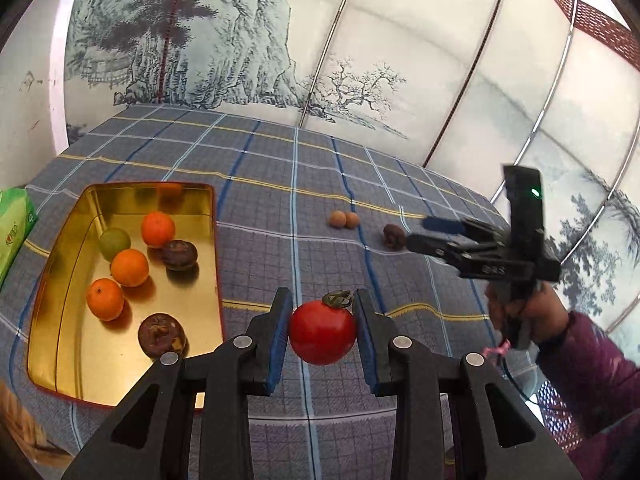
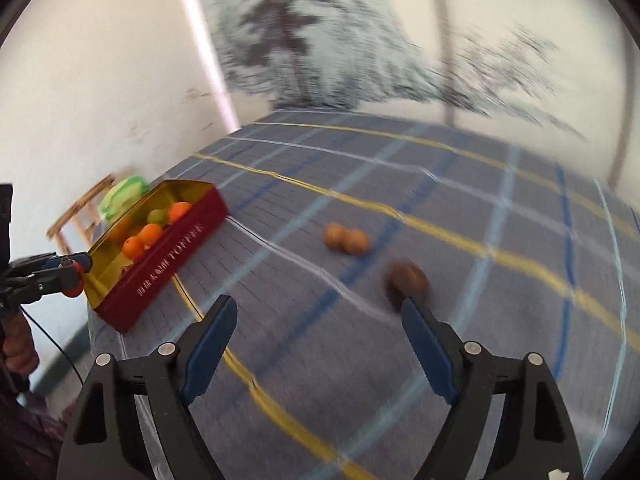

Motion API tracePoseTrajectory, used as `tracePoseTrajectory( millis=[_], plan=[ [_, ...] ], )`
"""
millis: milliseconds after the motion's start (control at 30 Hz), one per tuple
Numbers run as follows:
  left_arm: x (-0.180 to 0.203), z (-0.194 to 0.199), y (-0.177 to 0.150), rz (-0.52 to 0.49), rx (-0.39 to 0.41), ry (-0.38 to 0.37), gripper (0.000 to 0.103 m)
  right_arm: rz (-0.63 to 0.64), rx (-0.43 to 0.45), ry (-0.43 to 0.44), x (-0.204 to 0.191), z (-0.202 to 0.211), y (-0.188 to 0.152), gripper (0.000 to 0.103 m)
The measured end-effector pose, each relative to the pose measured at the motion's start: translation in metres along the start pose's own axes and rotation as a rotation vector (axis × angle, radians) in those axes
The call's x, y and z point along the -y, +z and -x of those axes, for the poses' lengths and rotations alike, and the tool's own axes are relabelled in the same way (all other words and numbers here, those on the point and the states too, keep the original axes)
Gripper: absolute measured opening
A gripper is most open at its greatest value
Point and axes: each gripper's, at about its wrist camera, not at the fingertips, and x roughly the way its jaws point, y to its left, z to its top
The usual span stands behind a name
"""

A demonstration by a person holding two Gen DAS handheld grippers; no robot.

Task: Organize fruits
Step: 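Carry the red fruit toward the tin with the left gripper while the right grasps the two tan nuts, then lower the red fruit into the tin and open the left gripper while the right carries the nuts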

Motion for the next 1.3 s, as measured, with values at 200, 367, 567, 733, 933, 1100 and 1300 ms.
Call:
tracePoseTrajectory(
  millis=[200,367,567,733,933,1100,1300],
  plan=[
    [-0.008,0.004,0.002,0.016,0.011,0.003,0.032,0.11,-0.088,0.011,-0.001,-0.05,0.028,0.054],
    [-0.017,0.011,0.0,0.048,0.018,0.005,0.032,0.181,-0.164,-0.032,0.006,-0.085,0.039,0.05],
    [-0.025,0.018,-0.002,0.076,0.021,0.029,0.032,0.235,-0.292,-0.084,0.017,-0.118,0.04,0.031],
    [-0.033,0.026,-0.005,0.1,0.028,0.047,0.032,0.189,-0.313,-0.075,0.011,-0.108,0.034,0.02],
    [-0.04,0.035,-0.008,0.121,0.04,0.066,0.032,0.04,-0.161,0.044,-0.022,-0.048,0.006,0.02],
    [-0.046,0.044,-0.013,0.135,0.049,0.079,0.032,-0.068,-0.072,0.082,-0.043,-0.016,-0.026,0.02],
    [-0.057,0.058,-0.017,0.142,0.07,0.123,0.032,-0.127,-0.049,0.09,-0.048,-0.006,-0.044,0.02]
  ],
)
